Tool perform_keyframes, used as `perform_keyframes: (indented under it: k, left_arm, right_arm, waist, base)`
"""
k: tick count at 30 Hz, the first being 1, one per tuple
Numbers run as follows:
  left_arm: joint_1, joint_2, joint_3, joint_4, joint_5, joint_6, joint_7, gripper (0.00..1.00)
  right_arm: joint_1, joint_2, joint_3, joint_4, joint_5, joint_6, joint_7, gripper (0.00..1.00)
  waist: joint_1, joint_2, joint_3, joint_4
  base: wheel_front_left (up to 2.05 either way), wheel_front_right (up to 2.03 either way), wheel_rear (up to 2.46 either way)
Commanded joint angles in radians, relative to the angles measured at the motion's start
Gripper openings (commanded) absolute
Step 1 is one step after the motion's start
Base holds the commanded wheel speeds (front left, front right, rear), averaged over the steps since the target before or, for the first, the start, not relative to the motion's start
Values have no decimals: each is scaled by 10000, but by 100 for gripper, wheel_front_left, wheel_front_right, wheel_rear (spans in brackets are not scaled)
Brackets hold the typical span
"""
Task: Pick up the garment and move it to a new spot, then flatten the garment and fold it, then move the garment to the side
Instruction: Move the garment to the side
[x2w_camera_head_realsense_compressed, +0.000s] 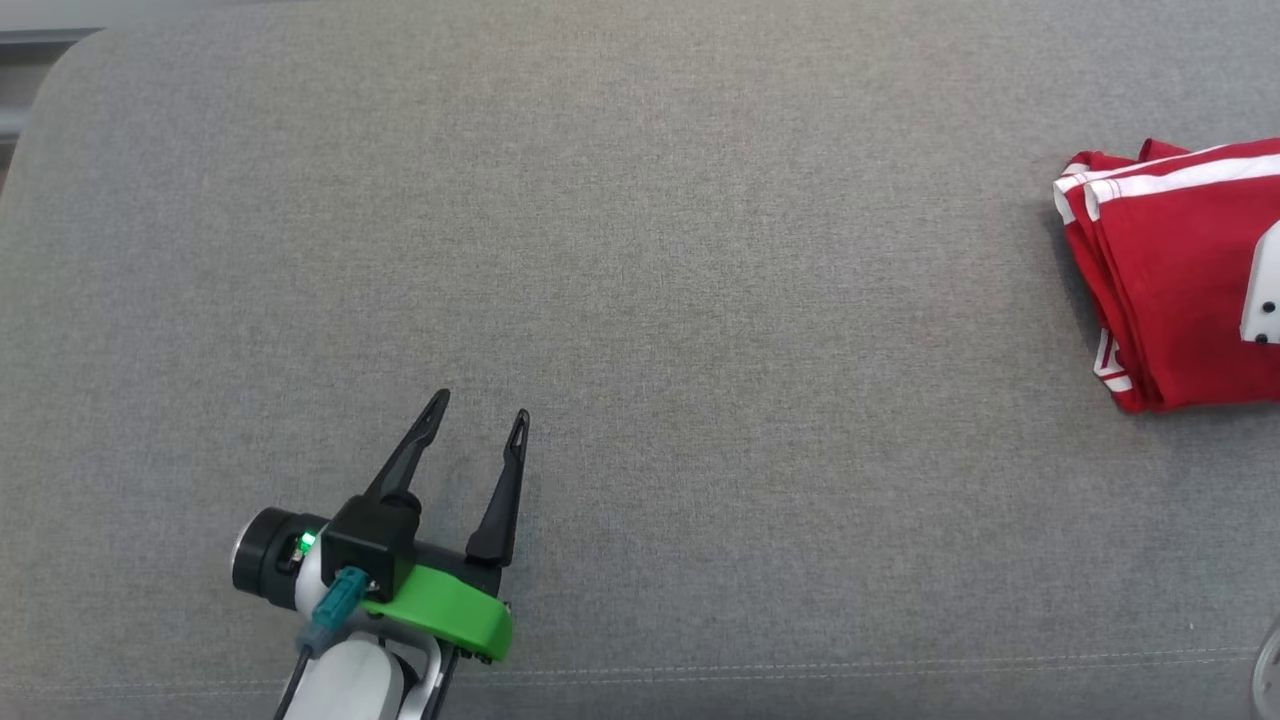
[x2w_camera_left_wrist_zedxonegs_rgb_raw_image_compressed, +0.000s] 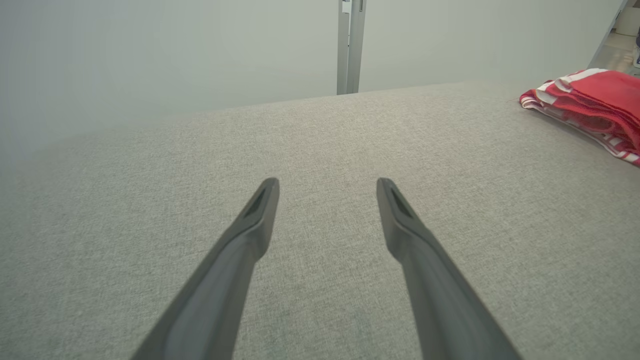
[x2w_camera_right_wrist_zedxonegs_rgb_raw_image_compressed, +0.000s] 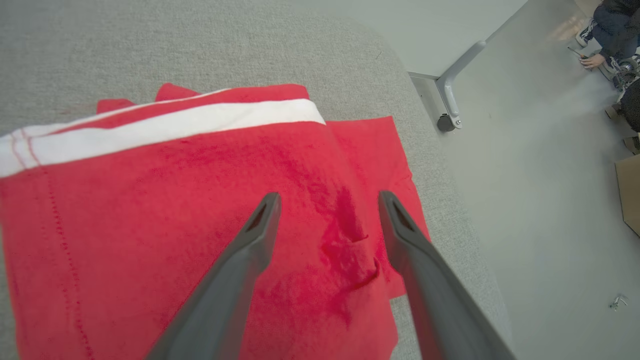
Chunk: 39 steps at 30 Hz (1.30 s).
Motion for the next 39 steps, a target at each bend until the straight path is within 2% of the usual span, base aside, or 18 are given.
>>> perform_keyframes:
  k: [1,3,5,8,10,16,17,19,21,26,31,35,39]
  left_arm:
    - [-7,75,107,-195,106,-21,-6,100]
    - [194,-39,327,-294,-56,74,-6,100]
    - [382,-245,642,-325,-504,-8,-6,100]
    - [595,-437,1290,-335,-1079,145,-6,100]
    - [804,-435,1393,-154,-1198,167,-4,100]
    - [1193,-549,2152,160,-1793,729,50,100]
    - [1193,-549,2152,160,-1793,729,50,100]
    - [1338,-483,2352,330,-1914,983,260,100]
    - [1405,-428,2417,415,-1944,1127,409,100]
    - [1468,-184,2484,491,-1826,1322,653,100]
    - [1486,15,2375,399,-1550,1382,490,100]
    - [1641,100,2368,403,-1476,1367,287,100]
    - [1918,88,2517,425,-1412,1439,114,100]
  right_arm:
    - [190,61,-43,20,16,-18,-304,100]
    - [224,236,-170,114,235,-16,-703,100]
    - [282,393,-285,262,537,-16,-1161,100]
    - [453,591,-107,552,982,-16,-1946,100]
    - [541,788,238,824,1314,-16,-2544,100]
    - [751,1175,1538,1633,2684,-16,-4561,100]
    - [751,1175,1538,1633,2684,-16,-4561,100]
    - [893,1358,2294,1869,3432,-16,-5304,100]
    - [1052,1483,2819,1843,3982,-16,-5548,100]
    - [1871,1770,4352,936,5560,-16,-5757,100]
    - [3284,1718,5879,-1033,6985,-16,-5761,100]
    - [4463,1668,6399,-2468,7666,-16,-5765,100]
    - [5294,1774,6560,-3231,7750,-16,-5649,100]
  waist:
    - [0,-1,-218,-96]
    - [0,-1,-426,-141]
    - [0,-1,-684,-180]
    - [0,-1,-1078,-244]
    - [0,-1,-1324,-320]
    - [0,-1,-2088,-493]
    - [0,-1,-2088,-493]
    - [0,-1,-2450,-507]
    - [0,-1,-2624,-478]
    - [0,-1,-2891,-359]
    - [0,-1,-3097,-214]
    - [0,-1,-3211,-156]
    - [0,-1,-3293,-166]
  base:
    - [0,0,0]
    - [0,0,0]
    - [0,0,0]
    - [0,0,0]
    - [0,0,0]
    - [0,0,0]
    - [0,0,0]
    - [0,0,0]
    - [0,0,0]
    - [0,0,0]
    - [0,0,0]
    - [0,0,0]
    - [0,0,0]
